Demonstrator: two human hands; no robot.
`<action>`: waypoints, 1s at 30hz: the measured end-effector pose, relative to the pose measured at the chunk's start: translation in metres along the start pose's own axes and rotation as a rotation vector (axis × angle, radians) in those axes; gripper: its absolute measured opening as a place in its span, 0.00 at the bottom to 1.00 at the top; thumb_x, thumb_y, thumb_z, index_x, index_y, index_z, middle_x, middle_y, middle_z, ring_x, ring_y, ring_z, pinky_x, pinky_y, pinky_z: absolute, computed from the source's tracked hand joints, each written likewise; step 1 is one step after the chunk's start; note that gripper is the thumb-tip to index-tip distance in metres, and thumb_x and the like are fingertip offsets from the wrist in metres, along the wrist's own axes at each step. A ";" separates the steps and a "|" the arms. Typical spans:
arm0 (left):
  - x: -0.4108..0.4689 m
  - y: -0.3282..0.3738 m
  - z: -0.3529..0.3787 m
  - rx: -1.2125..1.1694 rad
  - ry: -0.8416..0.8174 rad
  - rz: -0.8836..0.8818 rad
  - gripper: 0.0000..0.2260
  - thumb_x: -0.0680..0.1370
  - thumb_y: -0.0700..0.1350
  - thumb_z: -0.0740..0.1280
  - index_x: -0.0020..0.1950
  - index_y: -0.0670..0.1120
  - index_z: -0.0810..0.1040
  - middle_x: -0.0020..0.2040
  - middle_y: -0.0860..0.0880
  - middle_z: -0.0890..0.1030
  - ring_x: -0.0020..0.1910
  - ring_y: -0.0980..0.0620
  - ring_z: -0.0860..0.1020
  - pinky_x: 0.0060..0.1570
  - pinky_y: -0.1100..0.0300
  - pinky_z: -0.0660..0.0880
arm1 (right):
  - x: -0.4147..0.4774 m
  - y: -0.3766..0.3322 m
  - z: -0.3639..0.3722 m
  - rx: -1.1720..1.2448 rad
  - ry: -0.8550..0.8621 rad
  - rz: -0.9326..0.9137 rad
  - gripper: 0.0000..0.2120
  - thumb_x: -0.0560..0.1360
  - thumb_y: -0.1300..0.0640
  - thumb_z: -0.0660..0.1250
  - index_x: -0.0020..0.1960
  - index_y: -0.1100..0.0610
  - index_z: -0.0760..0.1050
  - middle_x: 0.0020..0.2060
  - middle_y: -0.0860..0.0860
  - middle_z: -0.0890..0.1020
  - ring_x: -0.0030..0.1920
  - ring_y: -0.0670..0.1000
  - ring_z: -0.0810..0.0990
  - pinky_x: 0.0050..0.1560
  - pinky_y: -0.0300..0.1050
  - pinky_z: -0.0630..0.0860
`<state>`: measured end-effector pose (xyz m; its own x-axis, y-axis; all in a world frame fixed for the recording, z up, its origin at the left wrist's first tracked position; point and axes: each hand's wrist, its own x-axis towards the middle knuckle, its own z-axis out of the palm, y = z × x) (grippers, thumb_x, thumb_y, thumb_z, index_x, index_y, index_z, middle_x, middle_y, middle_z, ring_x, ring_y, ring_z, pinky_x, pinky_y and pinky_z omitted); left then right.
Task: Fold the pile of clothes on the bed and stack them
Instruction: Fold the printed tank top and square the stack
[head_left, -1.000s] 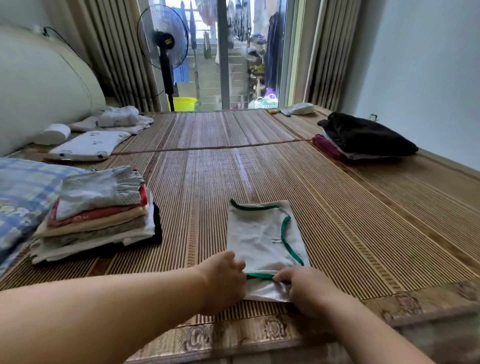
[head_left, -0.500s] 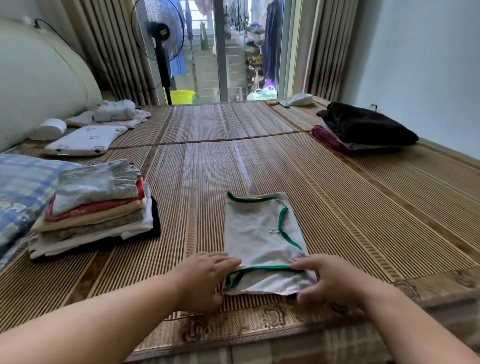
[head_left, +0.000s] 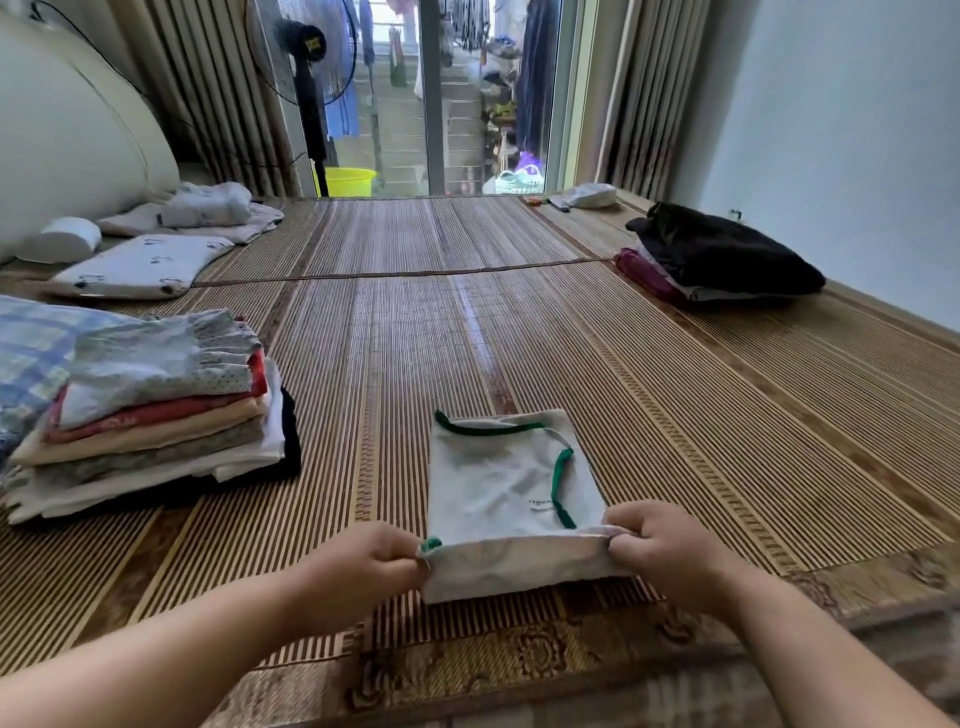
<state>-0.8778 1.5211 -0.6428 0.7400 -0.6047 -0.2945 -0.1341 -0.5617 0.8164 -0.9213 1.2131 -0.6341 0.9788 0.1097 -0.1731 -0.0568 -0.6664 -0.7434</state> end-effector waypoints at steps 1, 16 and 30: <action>-0.001 0.005 -0.006 -0.075 0.000 0.021 0.13 0.78 0.45 0.64 0.34 0.48 0.81 0.36 0.51 0.79 0.37 0.52 0.75 0.42 0.57 0.74 | 0.003 -0.006 -0.004 0.090 -0.073 0.024 0.12 0.71 0.53 0.62 0.29 0.49 0.71 0.26 0.43 0.72 0.29 0.44 0.69 0.33 0.40 0.66; 0.128 0.014 -0.056 0.160 0.288 -0.422 0.19 0.77 0.59 0.65 0.47 0.42 0.78 0.47 0.45 0.80 0.46 0.49 0.80 0.42 0.60 0.74 | 0.124 -0.021 0.013 -0.085 0.284 0.530 0.27 0.71 0.42 0.70 0.61 0.59 0.72 0.57 0.57 0.79 0.56 0.58 0.77 0.49 0.47 0.72; 0.106 -0.002 -0.040 0.020 0.220 -0.193 0.35 0.75 0.34 0.62 0.75 0.63 0.59 0.70 0.48 0.68 0.50 0.53 0.76 0.50 0.59 0.78 | 0.113 -0.025 0.025 0.057 0.231 0.312 0.39 0.74 0.63 0.65 0.77 0.41 0.51 0.61 0.57 0.76 0.51 0.55 0.79 0.38 0.40 0.71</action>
<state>-0.7733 1.4805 -0.6557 0.8780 -0.3497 -0.3268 0.0117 -0.6670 0.7450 -0.8140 1.2609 -0.6512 0.9308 -0.2654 -0.2512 -0.3634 -0.5991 -0.7135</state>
